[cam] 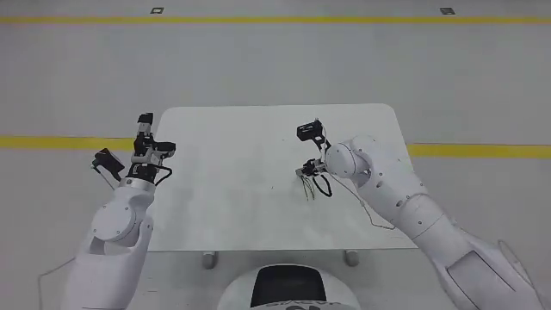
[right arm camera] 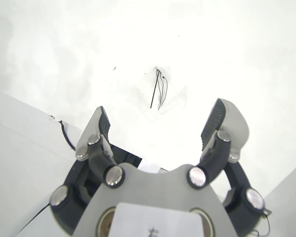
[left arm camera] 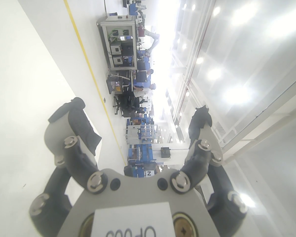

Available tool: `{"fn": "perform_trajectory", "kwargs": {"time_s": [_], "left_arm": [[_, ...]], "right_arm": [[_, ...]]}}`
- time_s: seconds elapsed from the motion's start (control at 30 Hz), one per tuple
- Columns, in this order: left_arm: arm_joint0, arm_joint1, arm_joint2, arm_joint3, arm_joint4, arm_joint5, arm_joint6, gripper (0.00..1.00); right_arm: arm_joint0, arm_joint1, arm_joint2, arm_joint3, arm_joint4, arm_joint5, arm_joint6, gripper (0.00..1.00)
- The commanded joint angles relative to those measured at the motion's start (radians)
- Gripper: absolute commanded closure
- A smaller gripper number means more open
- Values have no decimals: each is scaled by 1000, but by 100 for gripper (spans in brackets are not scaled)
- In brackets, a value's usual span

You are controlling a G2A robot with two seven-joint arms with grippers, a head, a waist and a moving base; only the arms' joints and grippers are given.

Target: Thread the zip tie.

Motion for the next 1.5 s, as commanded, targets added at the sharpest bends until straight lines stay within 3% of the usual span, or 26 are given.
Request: {"fn": "perform_trajectory", "kwargs": {"time_s": [0.0,0.33,0.77,1.1,1.47], "left_arm": [[0,0,0,0,0,0,0,0],[0,0,0,0,0,0,0,0],[0,0,0,0,0,0,0,0],[0,0,0,0,0,0,0,0],[0,0,0,0,0,0,0,0]], "right_arm": [[-1,1,1,-1,0,-2,1,0],[-6,-4,-3,19,9,19,-1,0],[50,-84,-124,132,15,124,-16,0],[44,-85,-123,151,-16,124,-52,0],[69,-170,-96,323,18,124,-137,0]]}}
